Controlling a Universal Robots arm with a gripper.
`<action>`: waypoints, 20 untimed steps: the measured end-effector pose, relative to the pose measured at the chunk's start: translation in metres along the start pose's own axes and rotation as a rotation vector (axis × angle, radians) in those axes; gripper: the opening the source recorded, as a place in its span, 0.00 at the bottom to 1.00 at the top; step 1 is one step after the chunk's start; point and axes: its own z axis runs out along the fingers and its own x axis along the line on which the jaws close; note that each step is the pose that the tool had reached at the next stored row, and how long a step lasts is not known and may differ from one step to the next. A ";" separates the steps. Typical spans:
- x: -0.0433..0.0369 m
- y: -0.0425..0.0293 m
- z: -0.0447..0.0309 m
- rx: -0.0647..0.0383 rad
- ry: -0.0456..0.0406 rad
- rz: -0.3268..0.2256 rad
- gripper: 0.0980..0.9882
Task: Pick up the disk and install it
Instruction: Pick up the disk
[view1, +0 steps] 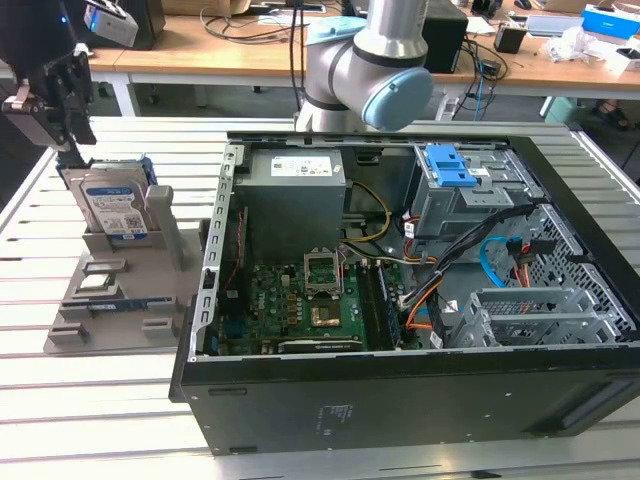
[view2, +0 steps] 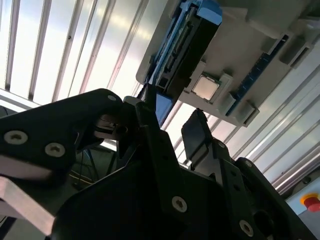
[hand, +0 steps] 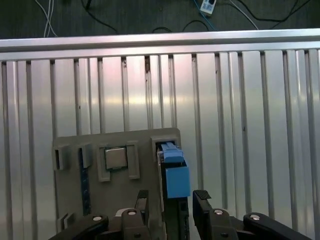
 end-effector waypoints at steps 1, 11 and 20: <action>-0.0018 0.0000 0.0036 0.000 0.0002 -0.006 0.43; -0.0029 -0.0008 0.0284 0.000 0.0009 -0.027 0.43; -0.0028 -0.0015 0.0462 0.000 0.0011 -0.031 0.43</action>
